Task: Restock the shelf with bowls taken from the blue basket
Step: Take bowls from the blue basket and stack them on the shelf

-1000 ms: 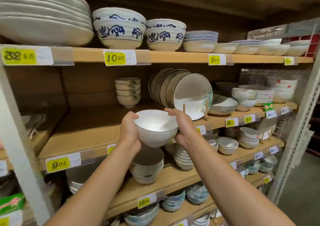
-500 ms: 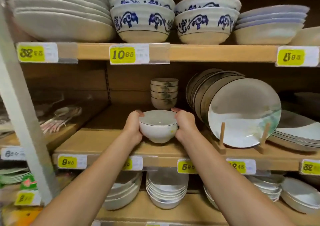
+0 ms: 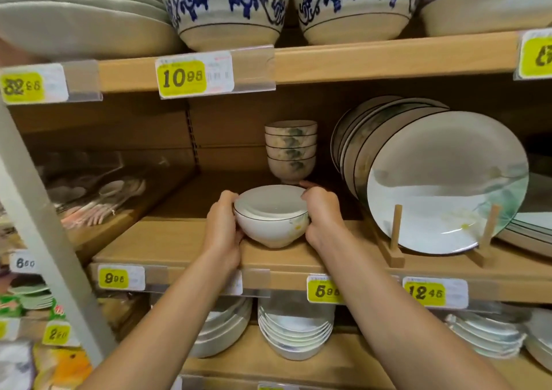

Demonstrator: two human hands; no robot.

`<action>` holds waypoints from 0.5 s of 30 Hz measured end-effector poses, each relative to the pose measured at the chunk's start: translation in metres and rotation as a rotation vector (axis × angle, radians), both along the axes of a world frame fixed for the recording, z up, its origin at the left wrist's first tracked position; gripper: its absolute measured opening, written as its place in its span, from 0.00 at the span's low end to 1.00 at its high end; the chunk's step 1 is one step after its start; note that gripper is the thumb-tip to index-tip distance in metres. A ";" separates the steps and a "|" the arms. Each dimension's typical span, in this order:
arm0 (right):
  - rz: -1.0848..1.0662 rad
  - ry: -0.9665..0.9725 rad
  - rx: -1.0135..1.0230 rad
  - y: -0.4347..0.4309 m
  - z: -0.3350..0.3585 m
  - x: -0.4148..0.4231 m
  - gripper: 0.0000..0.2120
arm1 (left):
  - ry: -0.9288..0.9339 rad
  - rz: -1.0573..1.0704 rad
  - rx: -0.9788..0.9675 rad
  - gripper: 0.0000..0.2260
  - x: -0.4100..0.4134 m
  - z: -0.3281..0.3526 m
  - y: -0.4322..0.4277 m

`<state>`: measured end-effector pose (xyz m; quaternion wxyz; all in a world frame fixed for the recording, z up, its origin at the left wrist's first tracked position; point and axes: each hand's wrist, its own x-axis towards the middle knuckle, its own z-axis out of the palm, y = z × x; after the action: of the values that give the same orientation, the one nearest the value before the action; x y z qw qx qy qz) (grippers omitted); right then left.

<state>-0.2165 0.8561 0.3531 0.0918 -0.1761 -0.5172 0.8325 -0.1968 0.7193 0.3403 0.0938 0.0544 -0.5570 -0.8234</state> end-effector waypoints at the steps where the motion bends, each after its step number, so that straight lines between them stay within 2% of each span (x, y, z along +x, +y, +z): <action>1: -0.009 0.001 0.003 -0.001 -0.002 -0.001 0.18 | 0.024 -0.004 -0.004 0.08 0.009 -0.005 0.003; 4: -0.019 0.013 0.017 -0.004 -0.004 -0.002 0.18 | 0.018 -0.030 -0.010 0.21 0.033 -0.016 0.022; 7: -0.008 0.002 0.038 -0.006 0.000 -0.001 0.16 | -0.008 0.033 -0.007 0.30 0.034 -0.010 0.041; 8: -0.011 -0.002 0.053 -0.006 0.000 0.000 0.16 | -0.018 0.045 0.006 0.29 0.031 -0.006 0.043; 10: -0.014 0.005 0.096 -0.007 -0.005 0.003 0.16 | -0.034 0.044 0.024 0.22 0.021 -0.003 0.039; 13: -0.016 0.023 0.169 -0.005 -0.011 0.004 0.22 | -0.093 -0.029 0.040 0.15 0.009 0.000 0.022; 15: -0.028 -0.003 0.206 0.001 -0.004 -0.001 0.20 | -0.117 -0.045 0.015 0.12 0.003 0.001 0.014</action>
<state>-0.2174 0.8570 0.3489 0.1204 -0.1743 -0.5976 0.7733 -0.1939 0.7329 0.3411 0.0421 0.0906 -0.5563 -0.8250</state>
